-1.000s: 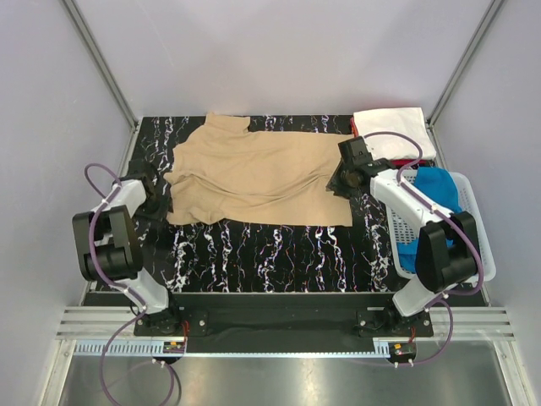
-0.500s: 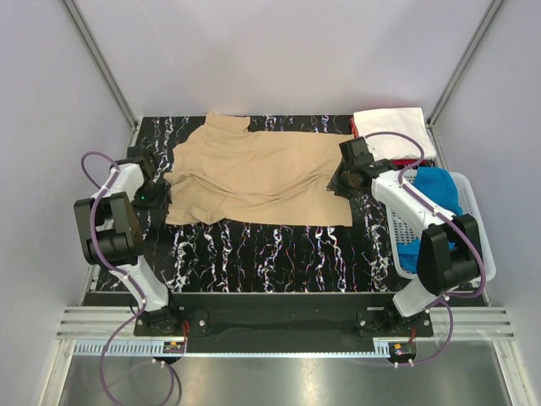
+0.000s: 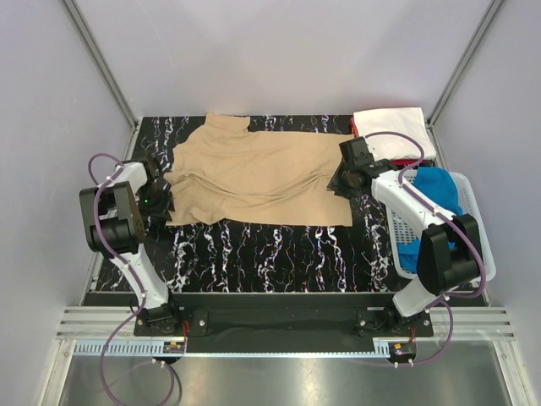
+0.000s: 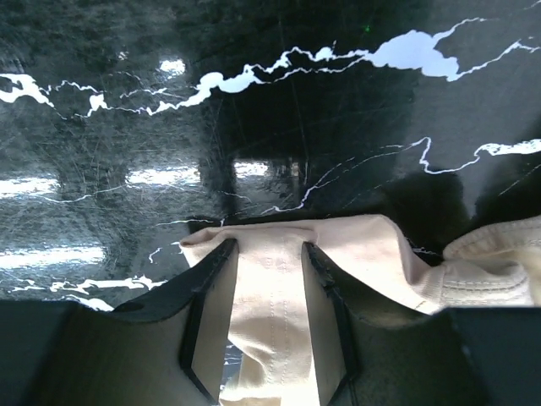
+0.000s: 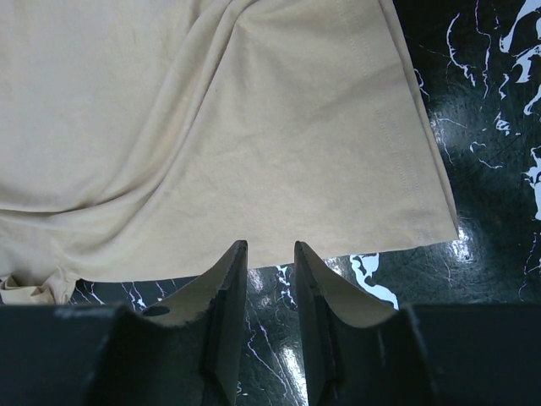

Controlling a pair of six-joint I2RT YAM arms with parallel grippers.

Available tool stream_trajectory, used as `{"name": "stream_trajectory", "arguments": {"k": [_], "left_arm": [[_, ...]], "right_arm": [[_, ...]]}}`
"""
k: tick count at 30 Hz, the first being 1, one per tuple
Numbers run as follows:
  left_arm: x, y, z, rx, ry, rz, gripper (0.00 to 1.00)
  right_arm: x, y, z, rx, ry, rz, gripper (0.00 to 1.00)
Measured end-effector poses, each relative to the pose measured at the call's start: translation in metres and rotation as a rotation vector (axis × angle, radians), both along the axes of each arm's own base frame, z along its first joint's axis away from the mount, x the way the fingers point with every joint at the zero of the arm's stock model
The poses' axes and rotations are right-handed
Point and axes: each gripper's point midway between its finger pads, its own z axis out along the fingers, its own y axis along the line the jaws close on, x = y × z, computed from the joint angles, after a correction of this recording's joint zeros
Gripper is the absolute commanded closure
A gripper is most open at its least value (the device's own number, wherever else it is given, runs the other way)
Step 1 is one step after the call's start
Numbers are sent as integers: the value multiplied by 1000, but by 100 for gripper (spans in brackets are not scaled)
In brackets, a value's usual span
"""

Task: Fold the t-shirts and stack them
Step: Flatten the tshirt out

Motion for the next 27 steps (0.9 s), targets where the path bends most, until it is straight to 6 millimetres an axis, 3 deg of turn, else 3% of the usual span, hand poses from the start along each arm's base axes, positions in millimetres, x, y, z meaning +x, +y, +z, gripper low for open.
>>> {"name": "stream_trajectory", "arguments": {"k": [27], "left_arm": [[11,6,9,32,-20,1,60]], "right_arm": [[1,-3,2,-15,-12,-7,64]]}}
